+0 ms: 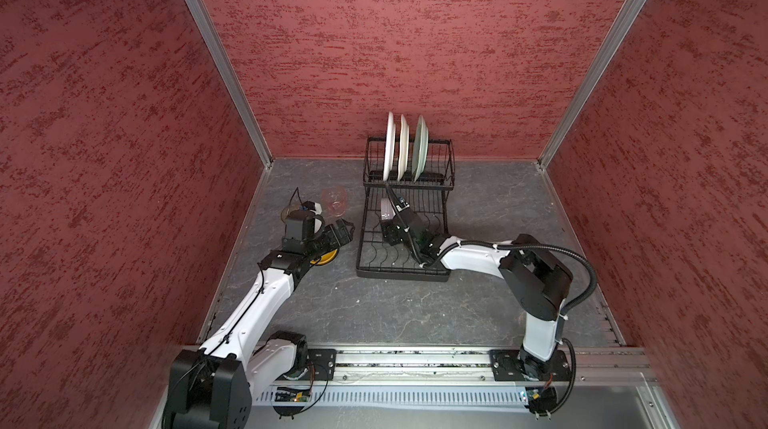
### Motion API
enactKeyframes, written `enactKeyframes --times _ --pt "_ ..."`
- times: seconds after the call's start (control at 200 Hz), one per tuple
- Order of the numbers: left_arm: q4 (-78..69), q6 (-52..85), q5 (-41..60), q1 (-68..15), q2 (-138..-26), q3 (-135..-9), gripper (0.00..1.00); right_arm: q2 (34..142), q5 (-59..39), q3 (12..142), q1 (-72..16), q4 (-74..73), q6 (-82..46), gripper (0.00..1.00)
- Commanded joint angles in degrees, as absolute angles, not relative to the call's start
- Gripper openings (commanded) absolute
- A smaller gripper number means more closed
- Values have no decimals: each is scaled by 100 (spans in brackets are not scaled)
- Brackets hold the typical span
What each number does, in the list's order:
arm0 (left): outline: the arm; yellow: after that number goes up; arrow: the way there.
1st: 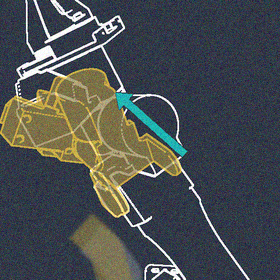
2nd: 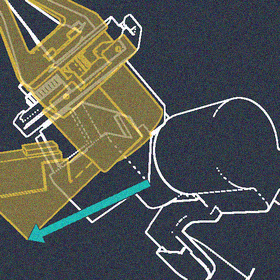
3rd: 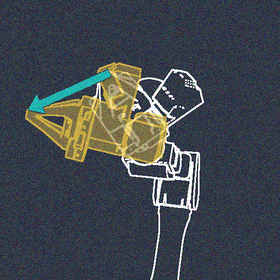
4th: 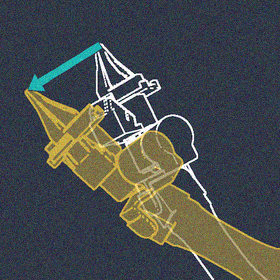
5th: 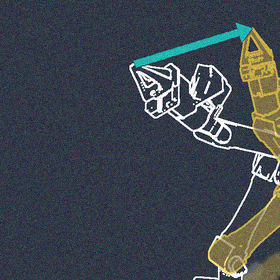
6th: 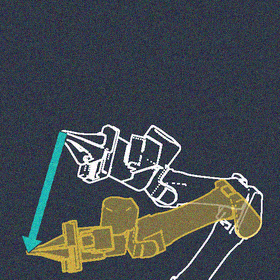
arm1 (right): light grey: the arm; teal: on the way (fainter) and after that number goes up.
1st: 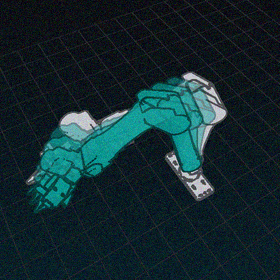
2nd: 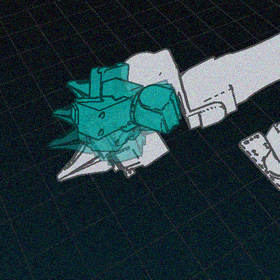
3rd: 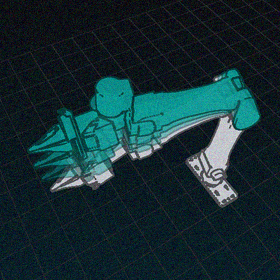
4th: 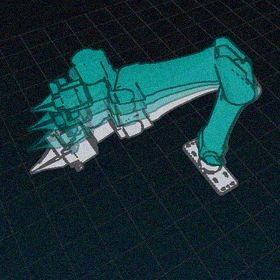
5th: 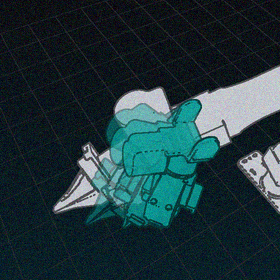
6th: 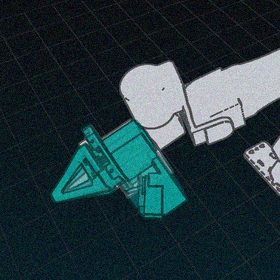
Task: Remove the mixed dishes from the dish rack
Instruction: 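Reach the right gripper to the lilac bowl in the rack and grasp it, then lift the lilac bowl toward the left gripper while the left gripper approaches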
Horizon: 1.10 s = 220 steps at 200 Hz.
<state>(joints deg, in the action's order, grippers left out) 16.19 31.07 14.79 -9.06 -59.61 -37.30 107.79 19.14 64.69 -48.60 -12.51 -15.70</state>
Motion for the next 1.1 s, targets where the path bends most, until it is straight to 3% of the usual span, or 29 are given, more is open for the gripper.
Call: enactKeyframes --times 0.0,0.506,0.816,1.097 --pt "1503 3085 1578 -905 -5933 -3719 99 10249 1855 6298 -4874 -1404 -1791 56" --pt "1231 3464 1640 -1457 -6024 -3682 99 8662 890 5019 -4878 -1976 -2772 56" --pt "857 3616 1665 -2320 -6538 -3889 99 7871 201 4182 -4877 -2862 -3352 58" --pt "274 3877 1928 -2511 -7075 -3922 99 7517 -147 3661 -4878 -3440 -3789 58"
